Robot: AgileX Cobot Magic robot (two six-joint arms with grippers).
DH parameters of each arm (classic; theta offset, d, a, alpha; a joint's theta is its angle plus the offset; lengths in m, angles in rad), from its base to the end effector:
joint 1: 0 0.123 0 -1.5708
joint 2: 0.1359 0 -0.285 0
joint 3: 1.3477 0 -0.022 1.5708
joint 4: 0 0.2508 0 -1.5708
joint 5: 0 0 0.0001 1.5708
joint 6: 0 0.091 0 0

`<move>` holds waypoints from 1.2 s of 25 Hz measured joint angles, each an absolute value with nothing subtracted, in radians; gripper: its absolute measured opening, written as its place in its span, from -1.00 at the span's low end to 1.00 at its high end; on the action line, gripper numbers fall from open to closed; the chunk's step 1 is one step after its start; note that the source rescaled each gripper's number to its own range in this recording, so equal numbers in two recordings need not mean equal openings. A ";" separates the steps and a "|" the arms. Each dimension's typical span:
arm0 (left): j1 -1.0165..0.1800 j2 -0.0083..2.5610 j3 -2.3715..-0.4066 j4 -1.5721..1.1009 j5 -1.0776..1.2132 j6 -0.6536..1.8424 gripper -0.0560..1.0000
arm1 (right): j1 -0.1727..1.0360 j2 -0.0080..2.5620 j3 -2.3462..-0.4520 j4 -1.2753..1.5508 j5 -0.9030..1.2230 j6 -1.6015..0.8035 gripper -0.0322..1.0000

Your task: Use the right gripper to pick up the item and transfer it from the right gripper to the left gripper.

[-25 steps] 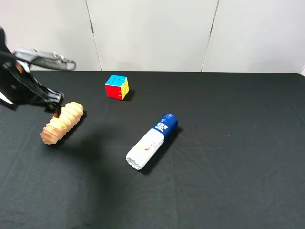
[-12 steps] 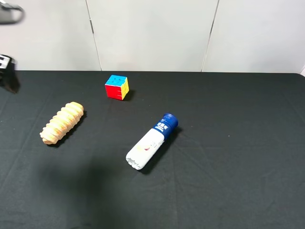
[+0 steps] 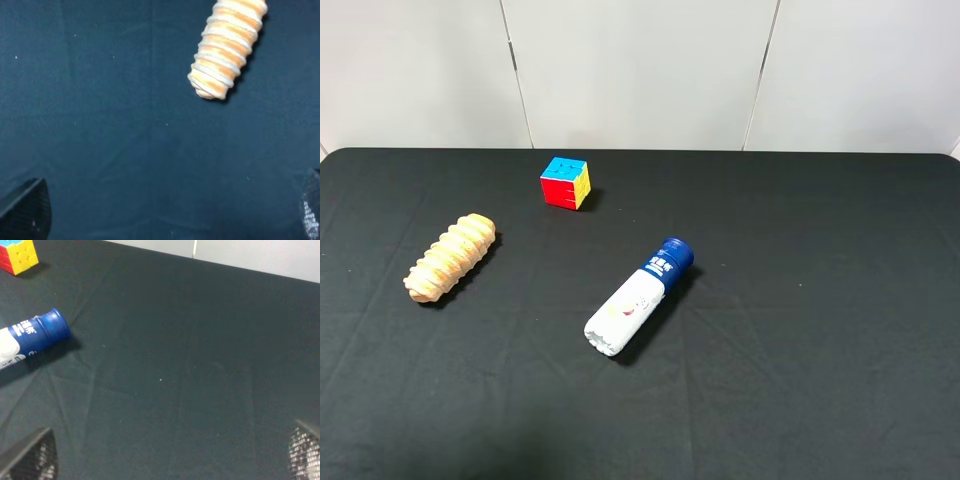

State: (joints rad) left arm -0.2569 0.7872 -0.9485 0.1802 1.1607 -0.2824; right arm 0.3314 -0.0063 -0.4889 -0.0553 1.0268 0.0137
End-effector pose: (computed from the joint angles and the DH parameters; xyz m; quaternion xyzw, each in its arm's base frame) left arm 0.1208 -0.0163 0.3626 -0.0048 0.9424 0.0006 0.3343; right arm -0.0016 -0.0051 0.2770 -0.1332 0.8347 0.0644 0.5305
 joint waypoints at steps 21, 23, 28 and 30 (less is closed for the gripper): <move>-0.257 0.182 -0.647 0.130 1.166 -0.165 0.98 | 0.331 -0.006 -0.489 -0.055 1.027 0.014 1.00; -0.257 0.141 -0.608 0.125 1.166 -0.106 0.98 | 0.331 -0.006 -0.489 -0.055 1.027 0.014 1.00; -0.257 0.045 -0.539 0.078 1.162 -0.034 0.98 | 0.331 -0.006 -0.489 -0.055 1.027 0.014 1.00; -0.257 0.017 -0.533 0.076 1.156 -0.031 0.98 | 0.331 -0.006 -0.489 -0.055 1.027 0.014 1.00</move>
State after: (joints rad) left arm -0.2569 0.0169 -0.5332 0.0757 1.1557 -0.0308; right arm 0.3314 -0.0063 -0.4889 -0.0553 1.0268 0.0137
